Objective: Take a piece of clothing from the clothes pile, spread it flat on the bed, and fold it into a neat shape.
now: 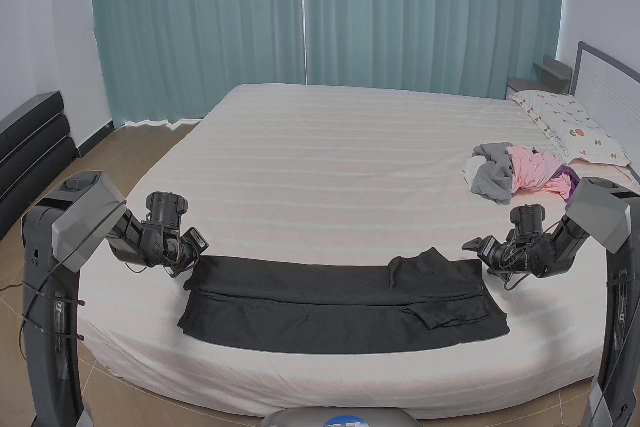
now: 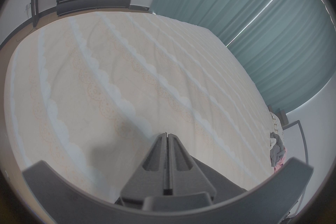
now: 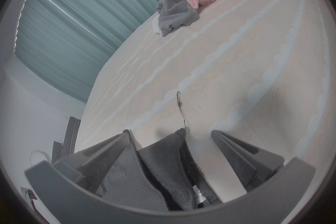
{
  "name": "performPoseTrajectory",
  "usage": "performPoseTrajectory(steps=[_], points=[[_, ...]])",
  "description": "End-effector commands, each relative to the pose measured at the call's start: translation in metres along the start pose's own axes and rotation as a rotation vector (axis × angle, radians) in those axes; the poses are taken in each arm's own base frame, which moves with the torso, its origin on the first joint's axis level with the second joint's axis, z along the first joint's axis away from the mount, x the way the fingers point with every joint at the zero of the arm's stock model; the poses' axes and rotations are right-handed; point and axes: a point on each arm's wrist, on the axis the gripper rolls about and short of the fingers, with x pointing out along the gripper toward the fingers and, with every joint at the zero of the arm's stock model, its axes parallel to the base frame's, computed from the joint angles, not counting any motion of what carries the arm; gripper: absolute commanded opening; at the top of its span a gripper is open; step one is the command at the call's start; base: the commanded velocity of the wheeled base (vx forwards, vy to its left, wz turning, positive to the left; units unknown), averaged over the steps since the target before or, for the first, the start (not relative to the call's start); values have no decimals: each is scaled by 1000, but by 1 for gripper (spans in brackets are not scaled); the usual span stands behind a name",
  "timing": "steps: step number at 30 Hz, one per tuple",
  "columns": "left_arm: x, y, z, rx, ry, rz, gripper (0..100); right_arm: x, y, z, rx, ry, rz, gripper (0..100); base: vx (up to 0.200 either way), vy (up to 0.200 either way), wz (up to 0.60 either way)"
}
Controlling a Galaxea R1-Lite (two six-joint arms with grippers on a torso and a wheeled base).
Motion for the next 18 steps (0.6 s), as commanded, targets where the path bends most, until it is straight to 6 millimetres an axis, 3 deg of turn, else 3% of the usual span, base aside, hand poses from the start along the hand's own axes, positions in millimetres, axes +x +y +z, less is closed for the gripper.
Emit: performPoseTrajectory(steps=[1,2,18], points=[[0,0,0,-1,0,0,0,3,0,-3,-4,9,-1,100,0,0,0],[0,0,0,-1,-1,-1,0,4,-1,-4,-3,11,-5,0,0,0,0],[0,0,1,-2,-1,1,0,-2,-13,11,24,-69,-44,0,0,0,0]])
